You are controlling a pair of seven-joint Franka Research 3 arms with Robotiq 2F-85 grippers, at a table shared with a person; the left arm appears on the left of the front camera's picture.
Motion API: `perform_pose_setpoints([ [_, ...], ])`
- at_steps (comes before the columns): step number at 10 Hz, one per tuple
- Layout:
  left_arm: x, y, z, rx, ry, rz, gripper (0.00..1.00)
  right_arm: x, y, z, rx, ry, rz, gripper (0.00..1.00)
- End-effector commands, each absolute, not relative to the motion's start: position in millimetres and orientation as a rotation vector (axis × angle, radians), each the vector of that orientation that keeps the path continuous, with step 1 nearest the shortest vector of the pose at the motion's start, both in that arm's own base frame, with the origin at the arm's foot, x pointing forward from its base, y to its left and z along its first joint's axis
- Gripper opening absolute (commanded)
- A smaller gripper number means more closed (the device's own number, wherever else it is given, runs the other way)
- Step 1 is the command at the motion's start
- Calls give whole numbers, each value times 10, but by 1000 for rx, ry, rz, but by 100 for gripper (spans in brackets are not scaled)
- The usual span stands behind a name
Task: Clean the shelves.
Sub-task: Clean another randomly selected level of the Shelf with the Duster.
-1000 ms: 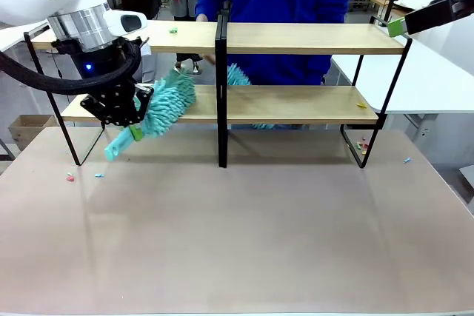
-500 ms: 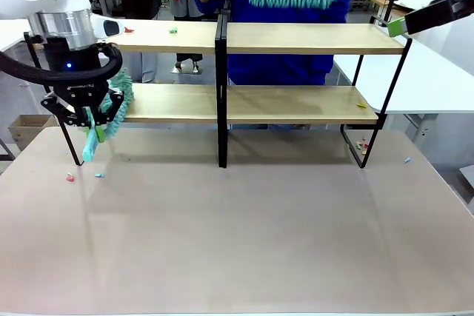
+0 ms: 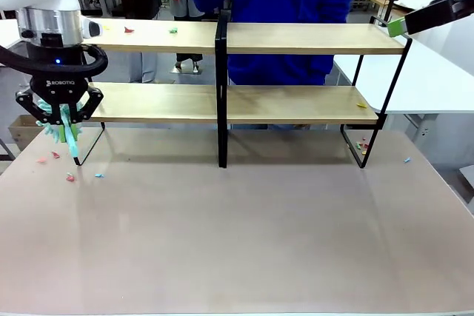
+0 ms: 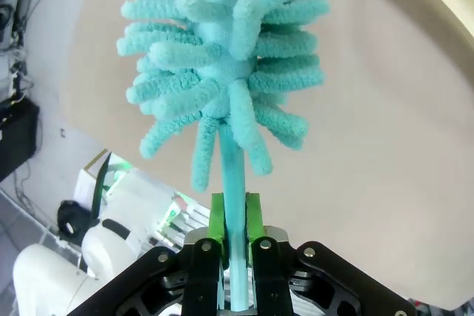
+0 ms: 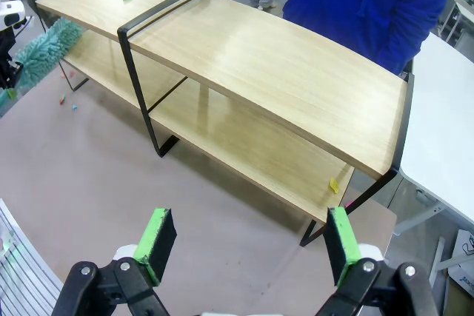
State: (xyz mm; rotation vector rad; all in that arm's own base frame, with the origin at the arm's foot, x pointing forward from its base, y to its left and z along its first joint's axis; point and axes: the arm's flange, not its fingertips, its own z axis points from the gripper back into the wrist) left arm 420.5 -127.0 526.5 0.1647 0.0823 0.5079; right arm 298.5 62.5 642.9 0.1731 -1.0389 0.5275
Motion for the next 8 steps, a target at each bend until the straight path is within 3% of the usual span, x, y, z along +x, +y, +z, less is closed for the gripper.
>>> perform_pose_setpoints([
  [1,4221,-1358,5327,197,68,513,12,2986,623,6428,183,-1038,524,100],
  [4,4148,-1385,5384,128,-19,405,12,2986,623,6428,183,-1038,524,100],
  [8,3748,-1188,5640,-97,-29,-52,12,2986,623,6428,183,-1038,524,100],
])
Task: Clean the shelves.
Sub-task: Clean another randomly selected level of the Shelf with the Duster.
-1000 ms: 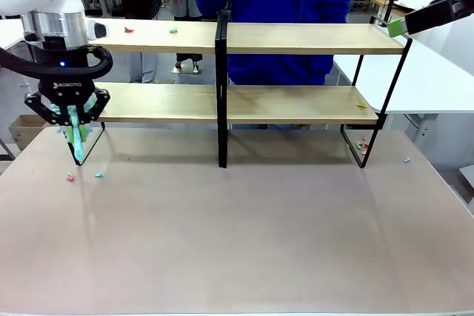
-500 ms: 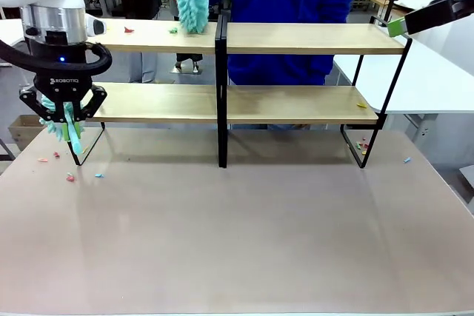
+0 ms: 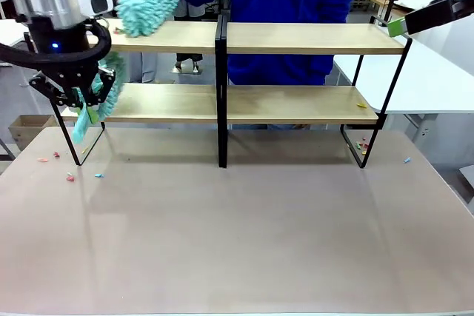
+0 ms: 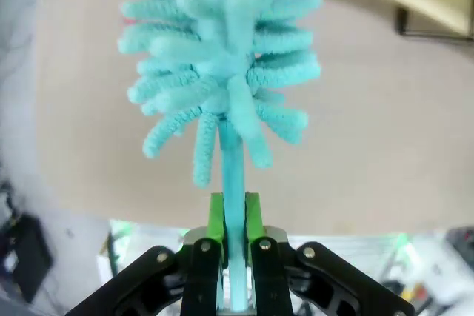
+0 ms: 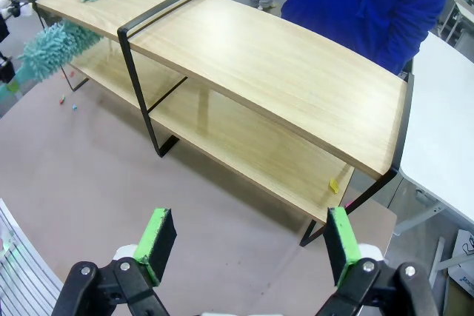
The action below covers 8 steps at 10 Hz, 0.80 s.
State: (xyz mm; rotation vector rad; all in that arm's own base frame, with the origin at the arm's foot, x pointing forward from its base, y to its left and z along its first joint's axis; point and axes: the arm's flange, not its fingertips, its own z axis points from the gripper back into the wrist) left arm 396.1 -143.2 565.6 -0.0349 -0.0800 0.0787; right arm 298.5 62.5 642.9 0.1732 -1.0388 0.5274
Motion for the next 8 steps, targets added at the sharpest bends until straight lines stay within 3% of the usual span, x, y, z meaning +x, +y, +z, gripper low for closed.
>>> perform_pose_setpoints([
  [1,3613,-1078,5648,-74,42,-172,12,2986,623,6428,183,-1038,524,100],
  [3,3374,-861,5569,-16,207,-471,12,2986,623,6428,183,-1038,524,100],
  [4,3251,-714,5606,-100,177,-670,12,2986,623,6428,183,-1038,524,100],
  [6,2952,-374,5740,-283,16,-1061,12,2986,623,6428,183,-1038,524,100],
  [8,2665,1,5819,-474,-245,-1413,12,2986,623,6428,183,-1038,524,100],
])
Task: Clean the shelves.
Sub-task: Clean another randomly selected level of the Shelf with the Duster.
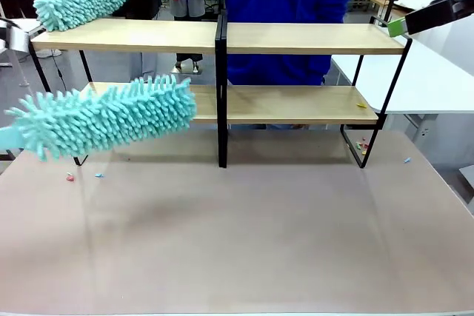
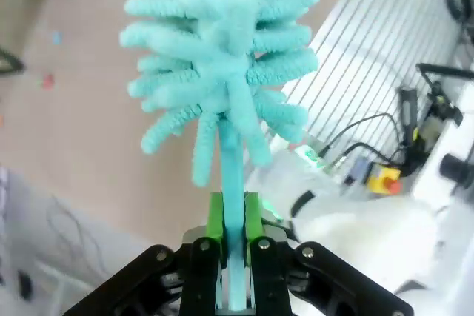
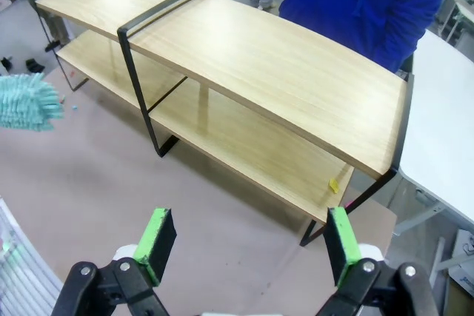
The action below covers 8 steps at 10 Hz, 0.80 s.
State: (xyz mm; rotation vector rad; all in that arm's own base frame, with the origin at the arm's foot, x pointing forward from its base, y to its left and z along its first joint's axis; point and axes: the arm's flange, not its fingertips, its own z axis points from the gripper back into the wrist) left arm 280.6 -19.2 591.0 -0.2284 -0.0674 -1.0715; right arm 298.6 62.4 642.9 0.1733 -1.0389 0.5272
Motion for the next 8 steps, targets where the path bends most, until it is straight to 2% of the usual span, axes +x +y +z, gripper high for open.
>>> perform_pose_setpoints([
  [1,2554,190,5857,-534,-364,-1463,12,2986,623,6428,183,-1038,524,100],
  [4,2136,1035,5924,-744,-778,-1285,12,2986,623,6428,183,-1038,524,100],
  [6,2082,1261,5898,-792,-813,-1208,12,2986,623,6428,183,-1038,524,100],
  [8,2201,1342,5917,-816,-710,-1027,12,2986,623,6428,183,-1038,524,100],
])
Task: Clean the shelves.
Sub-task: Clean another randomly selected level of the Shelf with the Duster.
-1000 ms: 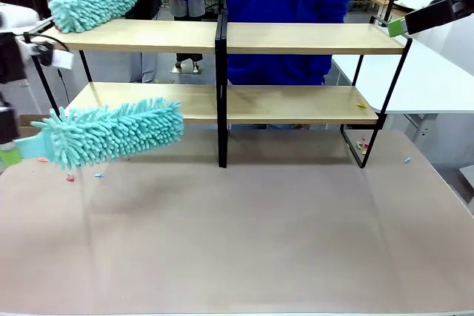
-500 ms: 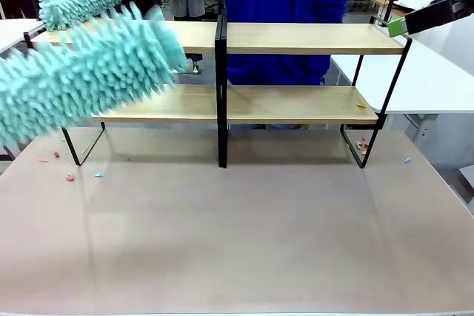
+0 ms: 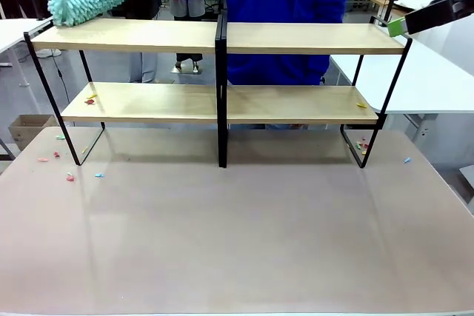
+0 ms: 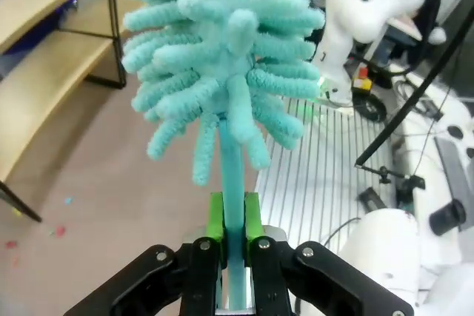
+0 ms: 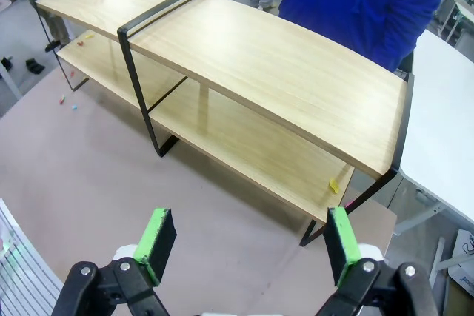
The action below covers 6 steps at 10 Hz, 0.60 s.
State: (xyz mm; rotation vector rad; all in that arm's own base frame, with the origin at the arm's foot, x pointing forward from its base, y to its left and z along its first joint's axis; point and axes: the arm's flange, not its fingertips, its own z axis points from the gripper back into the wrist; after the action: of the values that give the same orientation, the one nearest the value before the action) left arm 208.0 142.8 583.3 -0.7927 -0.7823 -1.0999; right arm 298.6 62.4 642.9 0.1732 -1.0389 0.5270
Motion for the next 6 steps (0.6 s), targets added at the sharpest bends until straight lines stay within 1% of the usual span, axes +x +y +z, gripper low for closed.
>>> perform_pose_setpoints([
  [1,2005,1398,5898,-767,-817,-1166,12,2986,623,6428,183,-1038,524,100],
  [6,2005,1398,5898,-767,-817,-1166,12,2986,623,6428,183,-1038,524,100],
])
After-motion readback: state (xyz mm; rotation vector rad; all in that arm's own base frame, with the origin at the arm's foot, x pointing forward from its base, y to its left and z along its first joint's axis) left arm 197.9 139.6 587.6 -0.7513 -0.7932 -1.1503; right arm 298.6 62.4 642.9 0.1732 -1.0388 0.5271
